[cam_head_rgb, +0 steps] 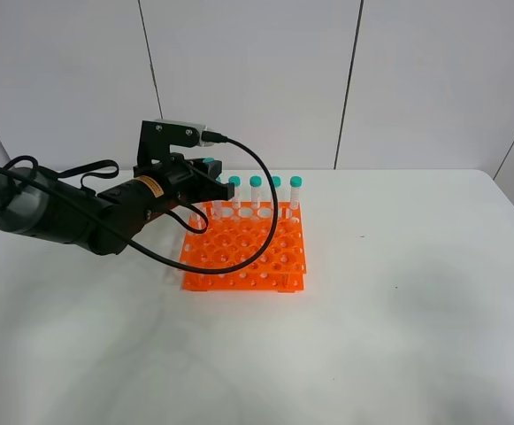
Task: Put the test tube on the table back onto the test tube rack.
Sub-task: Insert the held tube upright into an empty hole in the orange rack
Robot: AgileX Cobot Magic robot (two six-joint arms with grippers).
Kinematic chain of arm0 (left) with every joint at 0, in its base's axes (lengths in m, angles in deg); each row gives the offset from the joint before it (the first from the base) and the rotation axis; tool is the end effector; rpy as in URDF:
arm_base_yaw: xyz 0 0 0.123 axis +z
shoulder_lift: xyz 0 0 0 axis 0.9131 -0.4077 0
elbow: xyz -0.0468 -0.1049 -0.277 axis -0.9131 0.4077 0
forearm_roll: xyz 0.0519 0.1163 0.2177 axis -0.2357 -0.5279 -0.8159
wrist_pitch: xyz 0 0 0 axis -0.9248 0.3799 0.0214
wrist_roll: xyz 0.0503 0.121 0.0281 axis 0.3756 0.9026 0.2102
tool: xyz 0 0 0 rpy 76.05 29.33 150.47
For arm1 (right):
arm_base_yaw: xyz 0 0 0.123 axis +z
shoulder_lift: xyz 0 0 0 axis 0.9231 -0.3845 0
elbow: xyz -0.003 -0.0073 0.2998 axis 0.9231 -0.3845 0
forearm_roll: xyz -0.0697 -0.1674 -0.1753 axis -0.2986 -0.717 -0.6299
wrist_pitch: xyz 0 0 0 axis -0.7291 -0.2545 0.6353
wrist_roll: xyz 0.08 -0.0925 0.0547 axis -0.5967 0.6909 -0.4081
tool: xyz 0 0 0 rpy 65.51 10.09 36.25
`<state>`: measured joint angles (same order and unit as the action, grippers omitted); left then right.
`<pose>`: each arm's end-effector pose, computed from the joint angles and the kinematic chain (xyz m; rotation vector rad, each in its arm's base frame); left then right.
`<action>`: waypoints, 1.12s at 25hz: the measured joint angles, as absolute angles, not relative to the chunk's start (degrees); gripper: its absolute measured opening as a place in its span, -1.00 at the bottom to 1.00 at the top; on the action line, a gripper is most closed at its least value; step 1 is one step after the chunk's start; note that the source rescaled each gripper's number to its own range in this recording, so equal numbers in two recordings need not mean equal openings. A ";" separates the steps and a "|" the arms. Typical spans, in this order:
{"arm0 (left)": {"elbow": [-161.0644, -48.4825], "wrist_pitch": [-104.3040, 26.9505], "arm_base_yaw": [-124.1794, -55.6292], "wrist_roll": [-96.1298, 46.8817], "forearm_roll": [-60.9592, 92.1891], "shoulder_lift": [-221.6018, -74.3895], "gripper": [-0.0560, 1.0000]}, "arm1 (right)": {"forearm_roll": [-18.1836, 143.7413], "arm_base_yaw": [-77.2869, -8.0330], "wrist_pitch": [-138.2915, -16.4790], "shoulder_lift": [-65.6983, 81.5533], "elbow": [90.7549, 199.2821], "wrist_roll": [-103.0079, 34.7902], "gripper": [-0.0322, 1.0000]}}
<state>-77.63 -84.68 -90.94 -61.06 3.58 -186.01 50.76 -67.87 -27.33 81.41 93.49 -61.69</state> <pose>0.4006 -0.1842 0.1700 0.3214 1.7568 -0.3434 0.0194 -0.0086 0.2614 0.0937 2.0080 -0.0385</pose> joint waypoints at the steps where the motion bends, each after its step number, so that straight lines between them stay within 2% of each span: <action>1: -77.64 -84.68 -90.88 -61.06 3.58 -186.06 -0.89 | 50.76 -67.87 -27.33 81.41 93.49 -61.69 1.00; 28: -77.81 -85.07 -90.66 -61.22 3.58 -187.48 -0.89 | 50.76 -67.87 -27.33 81.41 93.49 -61.69 1.00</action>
<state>-77.81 -85.07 -90.66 -61.22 3.58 -187.48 50.76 -67.87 -27.33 81.41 93.49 -61.69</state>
